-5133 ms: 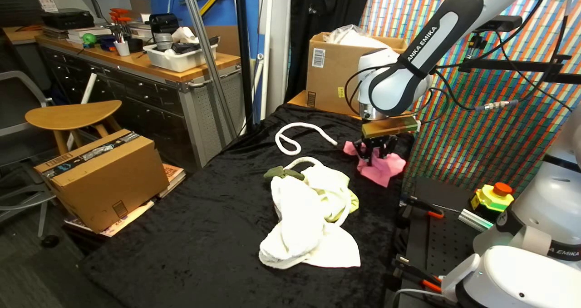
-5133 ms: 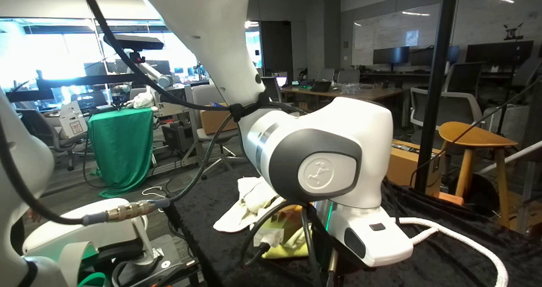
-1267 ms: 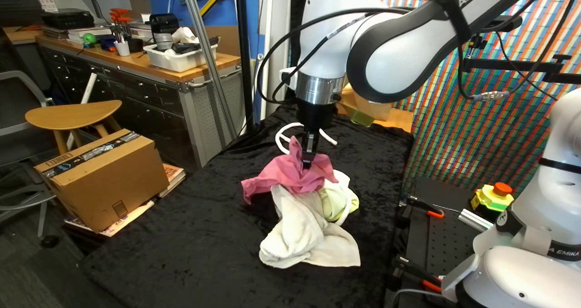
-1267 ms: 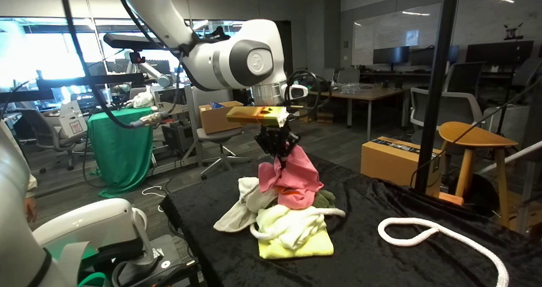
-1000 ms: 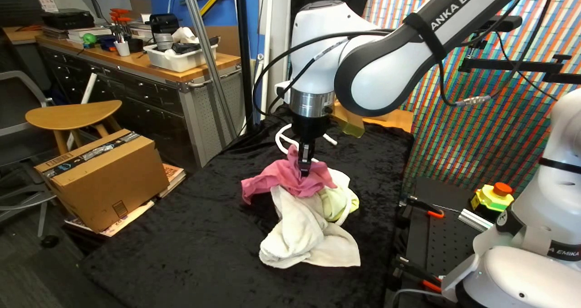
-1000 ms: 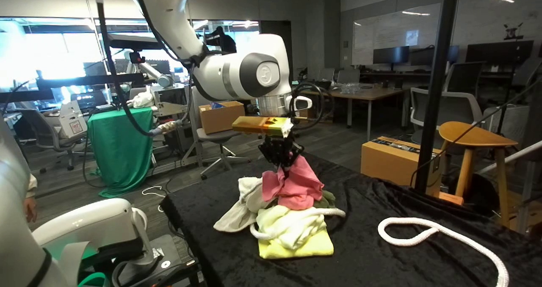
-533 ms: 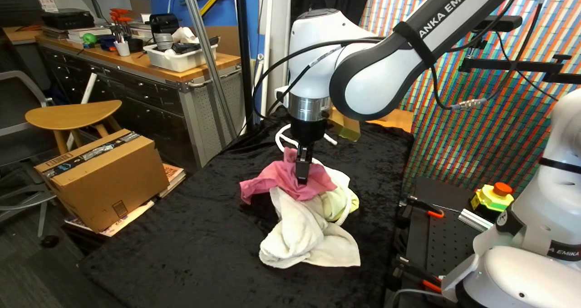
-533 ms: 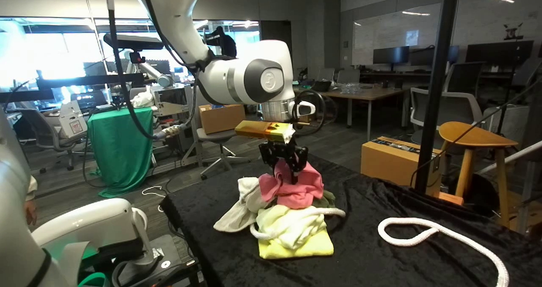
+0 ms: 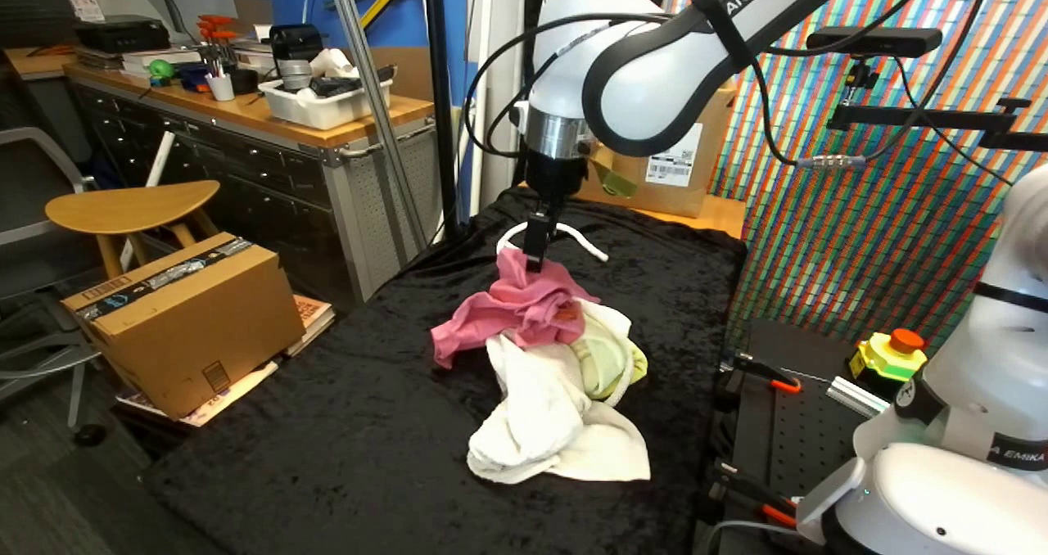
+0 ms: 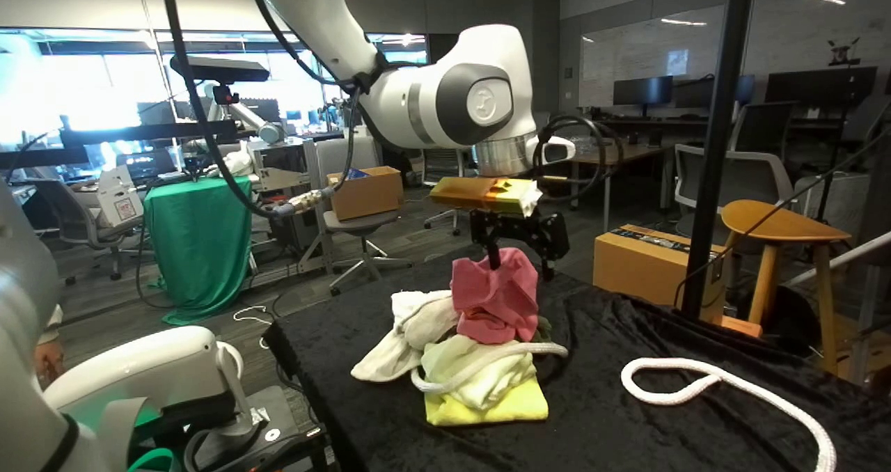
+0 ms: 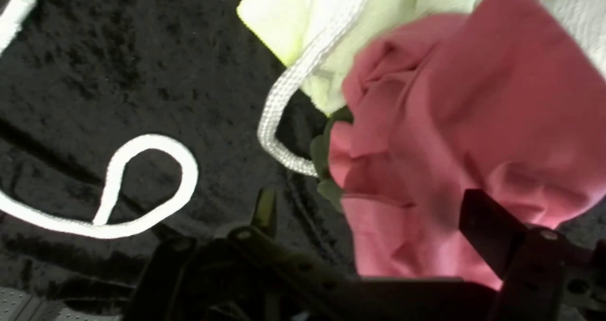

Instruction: One by one, put all the objects in the center of the table

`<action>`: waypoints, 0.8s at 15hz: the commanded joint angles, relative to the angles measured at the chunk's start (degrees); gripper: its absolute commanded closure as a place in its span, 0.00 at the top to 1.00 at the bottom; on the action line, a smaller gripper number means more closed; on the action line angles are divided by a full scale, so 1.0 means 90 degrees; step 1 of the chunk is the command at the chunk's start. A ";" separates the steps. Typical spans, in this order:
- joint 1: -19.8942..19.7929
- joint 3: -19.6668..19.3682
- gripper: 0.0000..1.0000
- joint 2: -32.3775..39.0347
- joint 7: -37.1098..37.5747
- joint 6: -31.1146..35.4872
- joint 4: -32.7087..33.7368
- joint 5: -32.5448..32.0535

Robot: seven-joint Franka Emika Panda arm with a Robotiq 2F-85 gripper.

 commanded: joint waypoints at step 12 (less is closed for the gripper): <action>-0.0489 -0.0402 1.00 0.0762 -0.0224 -0.0471 0.1890 0.0326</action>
